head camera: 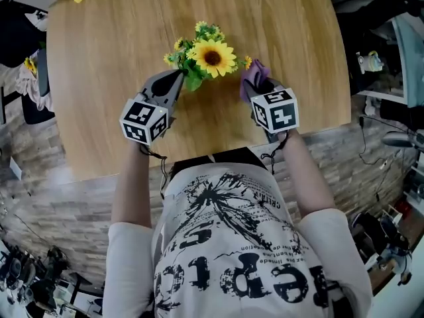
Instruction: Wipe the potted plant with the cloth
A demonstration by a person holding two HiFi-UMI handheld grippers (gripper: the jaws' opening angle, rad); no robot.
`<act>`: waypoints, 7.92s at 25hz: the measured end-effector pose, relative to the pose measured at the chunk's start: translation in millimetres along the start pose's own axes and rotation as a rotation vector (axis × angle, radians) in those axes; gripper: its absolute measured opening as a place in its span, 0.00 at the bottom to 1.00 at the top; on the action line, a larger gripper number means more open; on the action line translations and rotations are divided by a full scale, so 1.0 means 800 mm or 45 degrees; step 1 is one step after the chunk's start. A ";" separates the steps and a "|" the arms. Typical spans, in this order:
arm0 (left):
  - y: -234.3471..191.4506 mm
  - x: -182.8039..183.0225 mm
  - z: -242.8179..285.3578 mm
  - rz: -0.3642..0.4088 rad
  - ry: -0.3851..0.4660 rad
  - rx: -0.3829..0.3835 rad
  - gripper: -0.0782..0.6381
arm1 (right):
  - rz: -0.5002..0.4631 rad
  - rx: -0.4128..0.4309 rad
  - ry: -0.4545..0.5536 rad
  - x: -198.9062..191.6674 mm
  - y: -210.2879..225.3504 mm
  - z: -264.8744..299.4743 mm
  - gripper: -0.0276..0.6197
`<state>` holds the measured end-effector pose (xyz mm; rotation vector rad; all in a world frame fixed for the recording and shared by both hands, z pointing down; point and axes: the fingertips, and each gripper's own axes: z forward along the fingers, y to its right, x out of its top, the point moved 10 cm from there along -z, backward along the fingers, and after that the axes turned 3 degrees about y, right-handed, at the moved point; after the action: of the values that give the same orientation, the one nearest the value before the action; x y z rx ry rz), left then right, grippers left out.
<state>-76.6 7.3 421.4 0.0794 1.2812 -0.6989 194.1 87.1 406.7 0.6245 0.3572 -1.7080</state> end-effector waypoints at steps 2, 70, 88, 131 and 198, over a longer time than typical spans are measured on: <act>0.003 -0.001 0.000 -0.017 0.001 0.032 0.11 | -0.043 0.004 0.000 0.014 0.018 0.006 0.15; 0.017 0.025 0.013 -0.157 -0.065 0.425 0.11 | -1.566 1.119 -0.547 0.201 -0.034 0.180 0.15; 0.022 0.022 0.019 -0.190 -0.080 0.473 0.11 | -1.397 1.152 -0.745 0.157 0.019 0.151 0.15; -0.057 0.108 -0.166 0.353 0.193 0.114 0.11 | -0.273 0.057 0.474 0.169 -0.231 0.017 0.15; -0.042 -0.009 -0.070 0.237 -0.096 -0.364 0.20 | 0.463 -0.294 0.102 -0.056 -0.148 0.018 0.16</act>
<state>-142.2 8.1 421.2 -0.0600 1.2710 -0.3523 82.3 142.6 433.5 0.5506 0.4597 -1.2761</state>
